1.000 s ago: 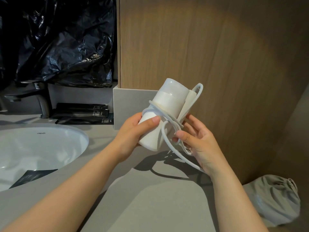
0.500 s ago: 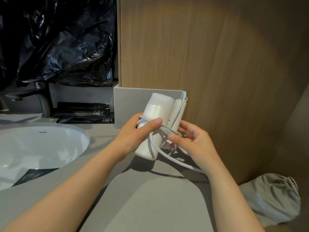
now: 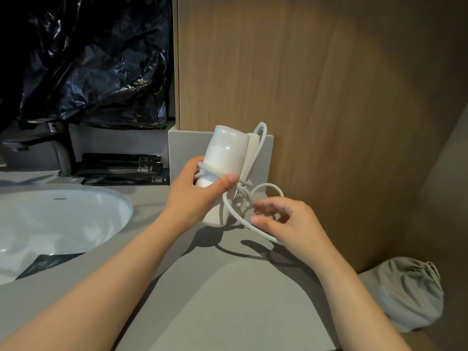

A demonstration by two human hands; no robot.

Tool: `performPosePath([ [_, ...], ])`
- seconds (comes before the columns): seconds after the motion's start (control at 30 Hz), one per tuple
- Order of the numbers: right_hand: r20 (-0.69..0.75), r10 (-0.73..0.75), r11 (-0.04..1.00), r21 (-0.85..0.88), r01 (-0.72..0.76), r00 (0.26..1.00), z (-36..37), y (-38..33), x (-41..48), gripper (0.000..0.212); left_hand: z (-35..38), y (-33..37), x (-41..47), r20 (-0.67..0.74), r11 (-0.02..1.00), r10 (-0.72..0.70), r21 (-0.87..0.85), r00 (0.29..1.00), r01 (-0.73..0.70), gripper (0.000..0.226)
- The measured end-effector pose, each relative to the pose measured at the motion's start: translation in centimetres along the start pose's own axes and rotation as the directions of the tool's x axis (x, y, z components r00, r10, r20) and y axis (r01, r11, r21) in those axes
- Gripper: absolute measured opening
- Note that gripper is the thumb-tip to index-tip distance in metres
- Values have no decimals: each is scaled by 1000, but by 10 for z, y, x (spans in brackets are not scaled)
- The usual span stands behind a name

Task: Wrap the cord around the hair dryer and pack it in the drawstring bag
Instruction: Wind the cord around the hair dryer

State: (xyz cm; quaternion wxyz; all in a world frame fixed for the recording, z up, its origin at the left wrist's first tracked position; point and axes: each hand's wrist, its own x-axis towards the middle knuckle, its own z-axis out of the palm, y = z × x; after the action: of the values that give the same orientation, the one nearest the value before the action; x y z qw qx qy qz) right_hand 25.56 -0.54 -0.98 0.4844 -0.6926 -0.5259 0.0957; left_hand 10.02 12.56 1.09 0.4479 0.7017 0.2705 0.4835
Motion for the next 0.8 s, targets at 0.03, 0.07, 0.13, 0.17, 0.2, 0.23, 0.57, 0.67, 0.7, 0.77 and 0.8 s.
performPosePath([
  [0.03, -43, -14, 1000, -4, 14, 999, 1, -1, 3, 20, 1, 1, 0, 14, 1000, 0, -17, 1000, 0, 49],
  [0.07, -82, -33, 999, -36, 30, 996, 0, -2, 5, 20, 1, 2, -1, 26, 1000, 2, -28, 1000, -1, 54],
  [0.13, -75, -66, 983, -176, 52, 995, -6, -2, 9, 17, 1, 5, -2, 47, 1000, 7, -31, 999, -6, 58],
  [0.17, -38, -75, 970, -236, 64, 996, -10, -3, 9, 12, 1, 5, -2, 55, 999, 11, -35, 998, -9, 59],
  [0.2, -7, -78, 961, -267, 74, 997, -14, -2, 8, 8, 2, 6, -2, 59, 999, 12, -41, 998, -9, 59],
  [0.23, 5, -82, 963, -258, 80, 997, -20, -2, 5, 6, 2, 6, -3, 54, 999, 11, -43, 998, -9, 57],
  [0.57, -246, -188, 972, -187, 144, 951, -49, -6, -16, 25, -6, -5, 1, -10, 996, 13, 90, 1000, -12, 56],
  [0.67, -308, -31, 997, -76, 8, 951, -53, -7, -16, 28, -4, -5, 1, -10, 995, 37, 90, 999, -36, 59],
  [0.7, -293, 86, 996, 47, -75, 952, -54, -7, -15, 27, -4, -5, 0, -9, 994, 49, 97, 999, -48, 60],
  [0.77, -146, 369, 859, 431, -277, 918, -56, -7, -12, 22, -4, -5, -1, -2, 989, 78, 125, 997, -77, 66],
  [0.8, -9, 486, 677, 636, -370, 874, -57, -7, -11, 15, -5, -5, -1, 0, 985, 93, 145, 996, -92, 72],
])
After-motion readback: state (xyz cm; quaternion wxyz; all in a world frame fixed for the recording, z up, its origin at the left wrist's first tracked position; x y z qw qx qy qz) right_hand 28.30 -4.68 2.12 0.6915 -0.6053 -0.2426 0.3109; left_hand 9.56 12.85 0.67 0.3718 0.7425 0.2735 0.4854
